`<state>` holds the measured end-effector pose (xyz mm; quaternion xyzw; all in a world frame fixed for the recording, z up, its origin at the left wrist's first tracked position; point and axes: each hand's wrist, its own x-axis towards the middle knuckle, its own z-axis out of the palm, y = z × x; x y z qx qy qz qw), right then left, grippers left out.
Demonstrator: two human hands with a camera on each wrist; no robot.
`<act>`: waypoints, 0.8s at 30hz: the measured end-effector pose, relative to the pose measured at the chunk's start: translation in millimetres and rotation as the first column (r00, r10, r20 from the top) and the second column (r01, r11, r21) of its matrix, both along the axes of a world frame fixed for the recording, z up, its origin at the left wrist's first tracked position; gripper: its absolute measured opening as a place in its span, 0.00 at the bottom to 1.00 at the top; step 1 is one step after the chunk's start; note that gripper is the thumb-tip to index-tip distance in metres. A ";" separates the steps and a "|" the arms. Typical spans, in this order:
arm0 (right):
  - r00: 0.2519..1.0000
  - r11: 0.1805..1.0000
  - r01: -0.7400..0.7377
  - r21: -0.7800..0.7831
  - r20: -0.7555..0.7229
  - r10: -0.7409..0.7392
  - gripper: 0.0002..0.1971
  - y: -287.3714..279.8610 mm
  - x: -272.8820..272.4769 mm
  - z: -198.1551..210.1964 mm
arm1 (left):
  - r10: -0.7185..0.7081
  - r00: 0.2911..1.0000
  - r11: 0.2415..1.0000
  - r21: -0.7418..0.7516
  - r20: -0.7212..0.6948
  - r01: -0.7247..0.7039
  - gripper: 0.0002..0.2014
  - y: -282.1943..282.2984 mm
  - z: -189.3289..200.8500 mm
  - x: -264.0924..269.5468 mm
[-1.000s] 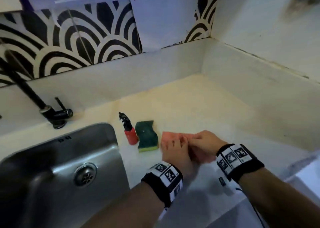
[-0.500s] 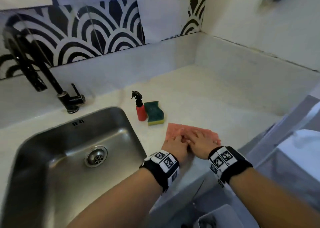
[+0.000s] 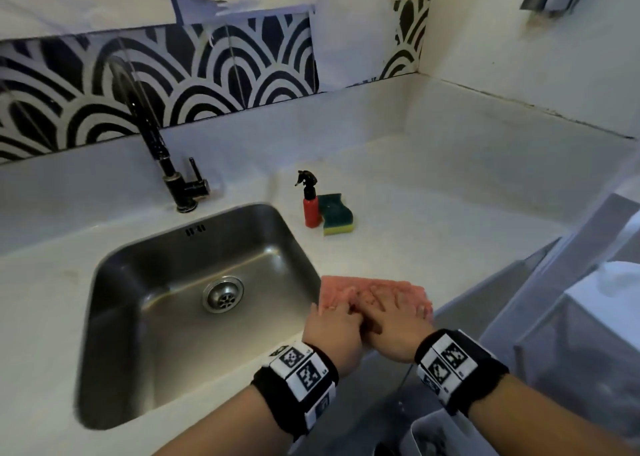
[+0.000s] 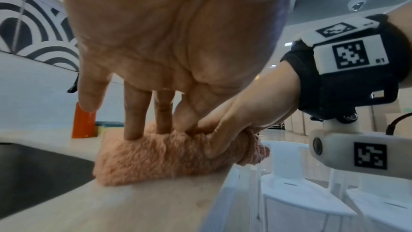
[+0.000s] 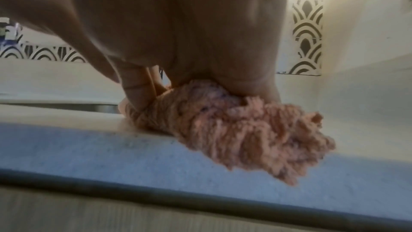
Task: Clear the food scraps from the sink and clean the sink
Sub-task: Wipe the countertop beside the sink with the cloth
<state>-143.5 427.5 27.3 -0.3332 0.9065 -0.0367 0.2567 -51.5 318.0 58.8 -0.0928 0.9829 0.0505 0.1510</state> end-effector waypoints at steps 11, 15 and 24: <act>0.986 0.989 -0.148 -0.005 -0.076 0.147 0.32 -80.1 -46.9 24.8 | 0.307 0.952 0.939 0.167 -0.009 -0.302 0.36 -26.4 1.9 -1.6; 0.961 0.953 -0.265 -0.148 -0.124 0.248 0.32 -98.1 -62.5 44.7 | 0.397 0.918 0.890 0.251 -0.019 -0.380 0.38 -33.5 -6.6 -2.7; 0.953 0.950 -0.294 -0.105 0.041 0.299 0.34 -48.7 -17.5 -0.4 | 0.469 0.873 0.868 0.252 -0.134 -0.427 0.33 -20.5 -29.0 1.1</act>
